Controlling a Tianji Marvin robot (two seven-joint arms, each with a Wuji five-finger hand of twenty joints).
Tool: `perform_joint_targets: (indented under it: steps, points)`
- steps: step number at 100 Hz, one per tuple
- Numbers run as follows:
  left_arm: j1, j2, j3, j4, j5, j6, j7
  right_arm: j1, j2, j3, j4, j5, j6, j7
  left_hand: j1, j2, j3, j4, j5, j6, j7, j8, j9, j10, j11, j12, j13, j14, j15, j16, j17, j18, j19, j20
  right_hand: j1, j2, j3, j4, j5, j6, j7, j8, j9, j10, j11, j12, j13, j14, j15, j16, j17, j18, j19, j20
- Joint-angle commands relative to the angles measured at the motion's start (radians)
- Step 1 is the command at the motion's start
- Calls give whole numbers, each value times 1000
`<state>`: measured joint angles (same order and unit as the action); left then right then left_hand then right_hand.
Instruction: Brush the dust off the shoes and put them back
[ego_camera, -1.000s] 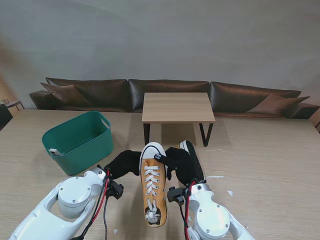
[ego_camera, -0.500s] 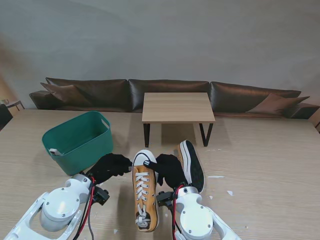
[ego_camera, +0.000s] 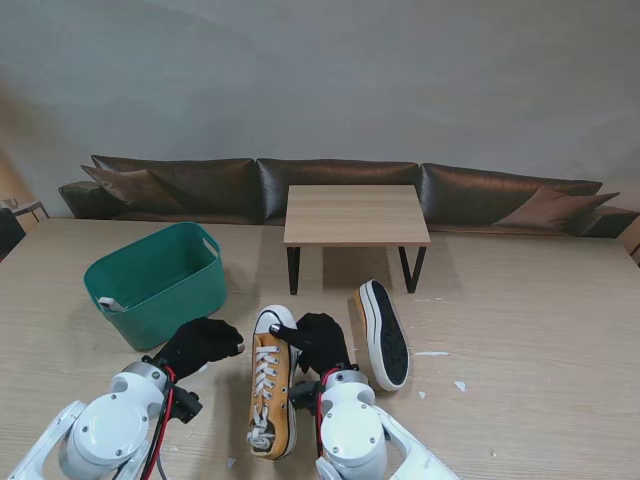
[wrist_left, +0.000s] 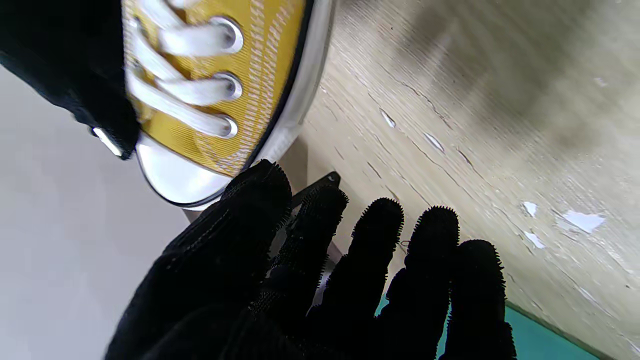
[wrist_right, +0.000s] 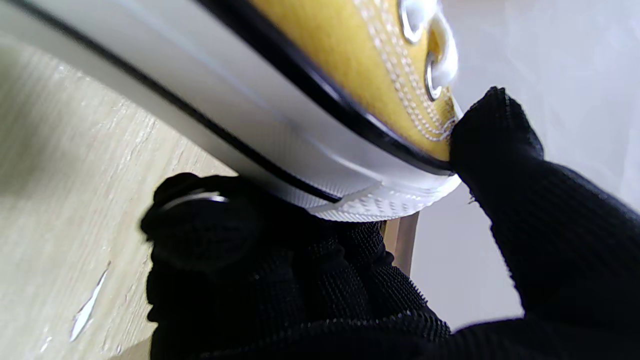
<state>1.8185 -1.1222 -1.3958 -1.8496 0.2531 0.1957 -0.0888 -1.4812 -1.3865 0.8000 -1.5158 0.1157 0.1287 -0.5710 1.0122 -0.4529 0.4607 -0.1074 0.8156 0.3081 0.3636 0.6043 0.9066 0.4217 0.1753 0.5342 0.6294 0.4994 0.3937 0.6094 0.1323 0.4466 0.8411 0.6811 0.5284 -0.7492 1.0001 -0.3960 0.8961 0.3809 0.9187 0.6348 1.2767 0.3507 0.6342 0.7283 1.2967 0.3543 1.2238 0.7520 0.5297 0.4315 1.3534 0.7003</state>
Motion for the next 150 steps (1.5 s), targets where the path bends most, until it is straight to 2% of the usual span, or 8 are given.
perform_joint_targets:
  steps: [1, 44, 90, 111, 126, 130, 135, 150]
  points:
    - [17, 1, -6, -17, -2, 2, -10, 22, -30, -11, 10, -2, 12, 10, -11, 38, -10, 17, 19, 9, -5, 12, -5, 20, 3, -8, -27, 26, -10, -13, -18, 3, -22, 18, 115, 72, 176, 106, 62, -151, 156, 79, 69, -76, 37, 48, 8, -173, 12, 9, 414, -41, 6, 29]
    - [51, -4, -21, -34, 8, 11, 15, 141, -101, -66, 164, 8, 118, -32, -7, 52, -20, 17, 30, 17, -1, 16, 4, 23, 6, -5, -23, 28, -3, -10, -15, 3, -30, 27, 114, 75, 175, 105, 58, -155, 155, 82, 63, -77, 38, 50, 8, -171, 12, 8, 411, -44, 4, 34]
    - [34, -4, -1, -18, -7, 40, 6, 222, -161, -93, 322, -66, 243, -83, -4, 69, -35, 20, 39, 28, 0, 14, 14, 31, 11, 0, -18, 38, 4, -5, -19, 5, -40, 34, 88, 85, 165, 103, 41, -170, 149, 83, 39, -72, 65, 62, 8, -150, 32, 11, 367, -63, 60, 66]
    - [24, -2, 3, -7, -14, 35, -3, 235, -186, -98, 355, -110, 318, -124, -5, 67, -40, 21, 44, 28, 2, 15, 20, 31, 16, 9, -17, 39, 13, 2, -17, 4, -38, 41, 17, 73, 176, 98, -58, -175, 109, -1, -37, -76, 96, 53, 6, -148, -9, -18, 321, -70, 64, 58]
    - [21, -1, 3, 0, -19, 27, -8, 235, -191, -96, 359, -135, 365, -127, -5, 66, -41, 21, 46, 28, 3, 15, 25, 29, 19, 14, -13, 41, 19, 6, -17, 3, -37, 44, -50, 67, 210, 130, -148, -148, 14, -43, -135, -82, 138, 26, 6, -149, -70, -50, 263, -85, 67, 53]
    - [20, 0, 4, 1, -19, 27, -11, 235, -190, -98, 358, -142, 373, -125, -6, 65, -41, 21, 48, 29, 4, 16, 28, 29, 20, 16, -11, 41, 21, 8, -16, 3, -37, 45, -70, 78, 219, 161, -175, -148, -34, -60, -160, -84, 146, 13, 4, -148, -81, -56, 249, -87, 71, 52]
    - [20, 0, 4, 1, -19, 27, -14, 234, -190, -98, 355, -150, 387, -123, -6, 65, -41, 21, 49, 30, 5, 16, 32, 29, 23, 18, -7, 42, 26, 11, -14, 3, -35, 46, -104, 102, 215, 247, -197, -140, -102, -31, -193, -86, 154, -16, 5, -143, -118, -72, 228, -91, 67, 43]
    - [19, 2, 3, 3, -20, 25, -20, 228, -196, -95, 349, -168, 429, -133, -9, 63, -41, 20, 54, 31, 8, 17, 42, 28, 28, 28, -2, 46, 39, 20, -13, 2, -29, 50, -123, 112, 175, 251, -280, -121, -150, -55, -254, -85, 148, -43, 2, -127, -161, -87, 194, -88, 78, 45]
